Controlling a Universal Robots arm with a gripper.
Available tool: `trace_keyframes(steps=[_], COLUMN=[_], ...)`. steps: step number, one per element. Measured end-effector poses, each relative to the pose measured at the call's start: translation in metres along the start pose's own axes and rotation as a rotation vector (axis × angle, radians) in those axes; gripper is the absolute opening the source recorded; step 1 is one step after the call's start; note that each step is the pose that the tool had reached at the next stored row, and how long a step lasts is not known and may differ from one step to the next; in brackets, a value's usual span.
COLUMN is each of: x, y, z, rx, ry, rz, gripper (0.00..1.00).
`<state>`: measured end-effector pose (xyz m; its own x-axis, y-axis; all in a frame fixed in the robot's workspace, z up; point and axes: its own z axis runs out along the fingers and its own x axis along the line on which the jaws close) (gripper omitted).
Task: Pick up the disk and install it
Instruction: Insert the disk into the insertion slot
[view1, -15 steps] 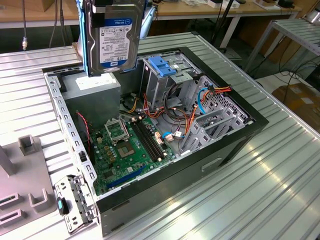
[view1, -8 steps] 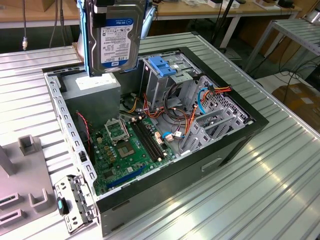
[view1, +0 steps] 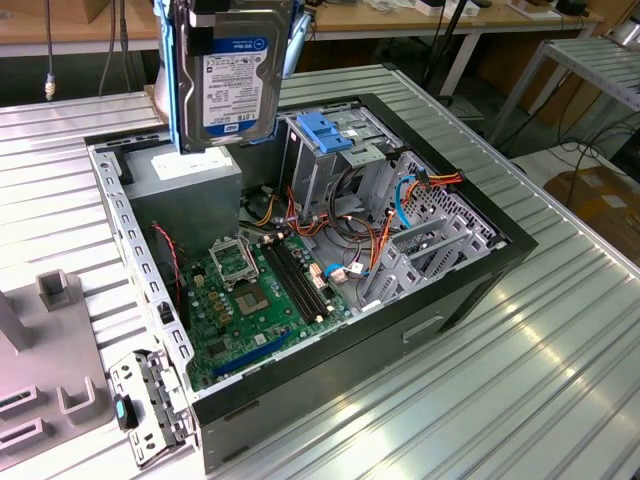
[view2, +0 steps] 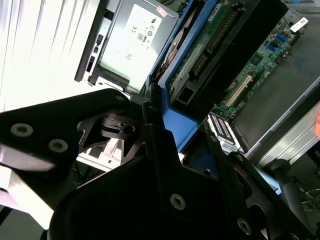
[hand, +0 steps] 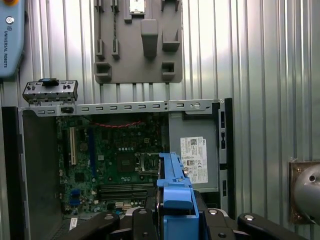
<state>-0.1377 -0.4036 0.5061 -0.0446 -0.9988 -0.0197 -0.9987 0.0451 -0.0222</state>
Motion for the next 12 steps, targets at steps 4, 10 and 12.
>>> trace_keyframes(steps=[4,10,12], x=[0.0012,0.0064,0.0071], y=[-0.0004,-0.0009,-0.0009], z=[-0.0001,-0.0001,-0.0001], rx=[0.0,0.0,0.0], ry=[0.0001,0.0,0.0], rz=[0.0,0.0,0.0], gripper=[0.37,0.37,0.37])
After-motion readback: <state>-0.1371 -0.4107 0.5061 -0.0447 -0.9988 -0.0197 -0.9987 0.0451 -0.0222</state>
